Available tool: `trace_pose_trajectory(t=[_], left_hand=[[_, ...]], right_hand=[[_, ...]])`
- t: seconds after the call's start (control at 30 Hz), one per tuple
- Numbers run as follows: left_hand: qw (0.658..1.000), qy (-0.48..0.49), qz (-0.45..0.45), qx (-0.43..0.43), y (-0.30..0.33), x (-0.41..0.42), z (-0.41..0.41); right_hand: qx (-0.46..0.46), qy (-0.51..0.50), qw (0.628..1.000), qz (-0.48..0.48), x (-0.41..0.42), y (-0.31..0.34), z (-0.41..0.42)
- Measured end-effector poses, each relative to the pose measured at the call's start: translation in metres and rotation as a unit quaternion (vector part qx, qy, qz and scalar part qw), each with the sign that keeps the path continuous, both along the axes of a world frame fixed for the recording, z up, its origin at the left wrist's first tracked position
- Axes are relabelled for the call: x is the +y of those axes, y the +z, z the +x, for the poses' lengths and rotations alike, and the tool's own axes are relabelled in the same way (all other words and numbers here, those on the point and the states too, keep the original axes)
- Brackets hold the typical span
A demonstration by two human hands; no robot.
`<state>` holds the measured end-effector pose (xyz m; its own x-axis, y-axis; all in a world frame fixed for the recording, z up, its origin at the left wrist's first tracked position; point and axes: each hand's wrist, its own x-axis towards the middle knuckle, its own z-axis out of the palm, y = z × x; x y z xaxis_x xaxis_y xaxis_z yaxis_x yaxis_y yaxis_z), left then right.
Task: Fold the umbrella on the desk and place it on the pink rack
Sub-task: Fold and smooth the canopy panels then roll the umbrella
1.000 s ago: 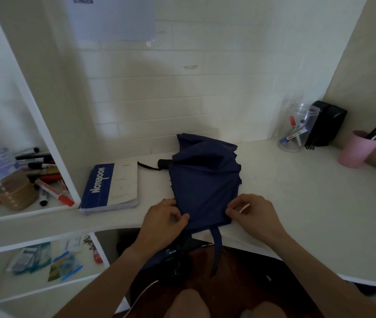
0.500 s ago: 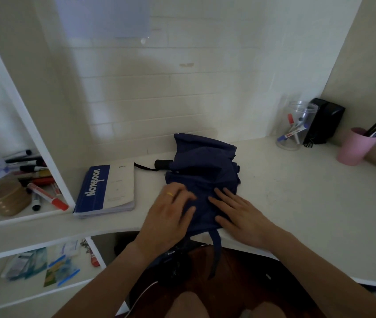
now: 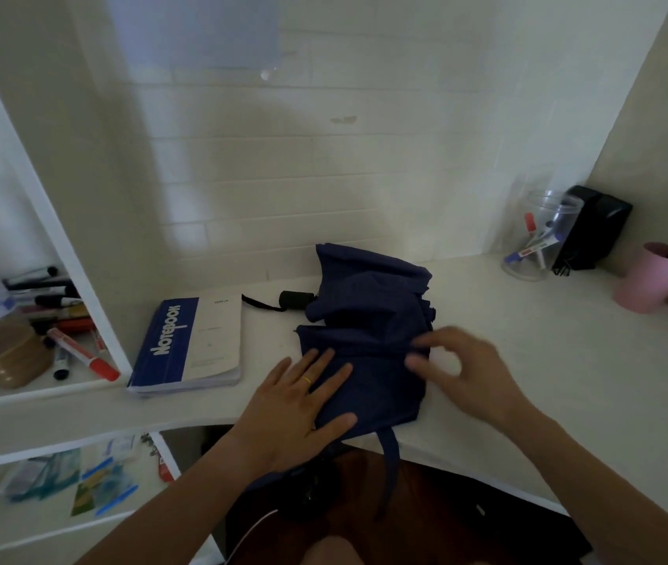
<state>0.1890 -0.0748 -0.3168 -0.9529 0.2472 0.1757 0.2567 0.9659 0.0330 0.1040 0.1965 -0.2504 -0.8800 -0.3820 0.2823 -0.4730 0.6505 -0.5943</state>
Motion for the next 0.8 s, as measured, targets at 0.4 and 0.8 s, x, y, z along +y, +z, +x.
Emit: trace_pose_trajectory(t=[0.4,0.8], left_hand=[[1.000,0.006,0.017,-0.017,0.005,0.002,0.004],[0.990,-0.009,0.120,0.070,0.004,0.002,0.006]], right_hand=[[-0.280,-0.061,0.916,-0.280,-0.056,0.064,-0.055],[-0.242,0.029,0.906,-0.346,-0.023,0.027,-0.006]])
